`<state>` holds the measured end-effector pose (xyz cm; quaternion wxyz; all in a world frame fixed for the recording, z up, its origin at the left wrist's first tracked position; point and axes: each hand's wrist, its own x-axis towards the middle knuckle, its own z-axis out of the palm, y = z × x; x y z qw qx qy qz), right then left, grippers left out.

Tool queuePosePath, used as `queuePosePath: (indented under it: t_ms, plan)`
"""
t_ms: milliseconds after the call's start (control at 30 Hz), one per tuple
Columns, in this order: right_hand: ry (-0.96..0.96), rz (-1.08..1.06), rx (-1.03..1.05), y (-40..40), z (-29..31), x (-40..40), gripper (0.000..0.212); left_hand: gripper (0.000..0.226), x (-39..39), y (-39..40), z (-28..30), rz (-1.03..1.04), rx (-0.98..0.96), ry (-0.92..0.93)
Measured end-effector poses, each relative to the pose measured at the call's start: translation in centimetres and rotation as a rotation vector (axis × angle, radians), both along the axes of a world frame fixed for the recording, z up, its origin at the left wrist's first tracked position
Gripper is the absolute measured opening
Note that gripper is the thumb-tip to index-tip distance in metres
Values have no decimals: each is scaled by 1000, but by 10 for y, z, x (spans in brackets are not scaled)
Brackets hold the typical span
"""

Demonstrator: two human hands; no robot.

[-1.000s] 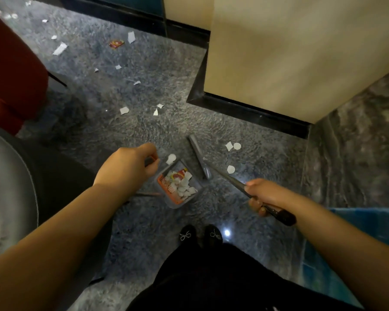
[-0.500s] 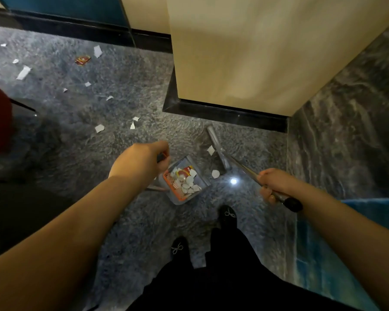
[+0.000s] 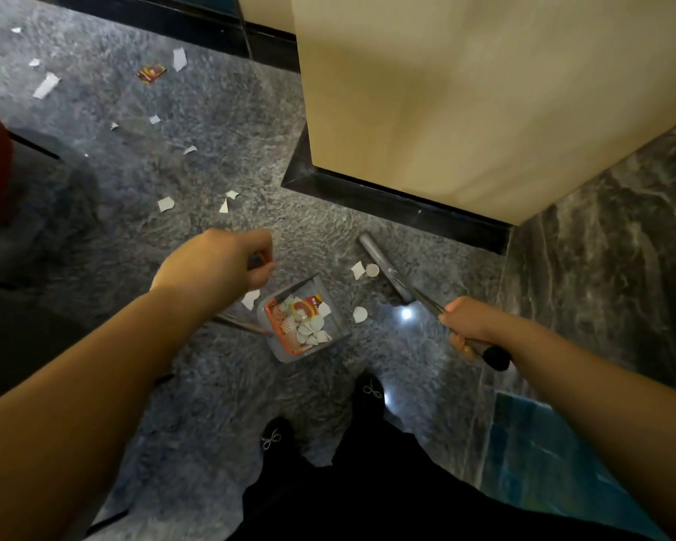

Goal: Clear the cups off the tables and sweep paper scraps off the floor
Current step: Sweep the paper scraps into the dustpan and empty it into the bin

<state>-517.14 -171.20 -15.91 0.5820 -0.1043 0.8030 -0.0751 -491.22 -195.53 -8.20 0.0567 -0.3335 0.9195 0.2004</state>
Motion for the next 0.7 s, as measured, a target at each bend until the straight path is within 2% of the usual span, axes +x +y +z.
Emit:
queuePosePath:
  t_ms: [133,200,500,600,700]
  plan:
    - [-87,83,27,-4,-2,4,16,20,-5,-5,-1,12,-8,-15]
    - [-139,79,22,-3,-3,13,21,21,-11,-5,-1,23,-24,-29]
    - [-293,-53,24,-6,-14,49,8,16,-25,1,3,53,-31,-60]
    - [-384,-132,29,-9,-14,60,13,11,-15,3,4,50,-17,-45]
    - [-361,-85,-14,-12,-9,72,8,13,-3,9,4,19,-28,-18]
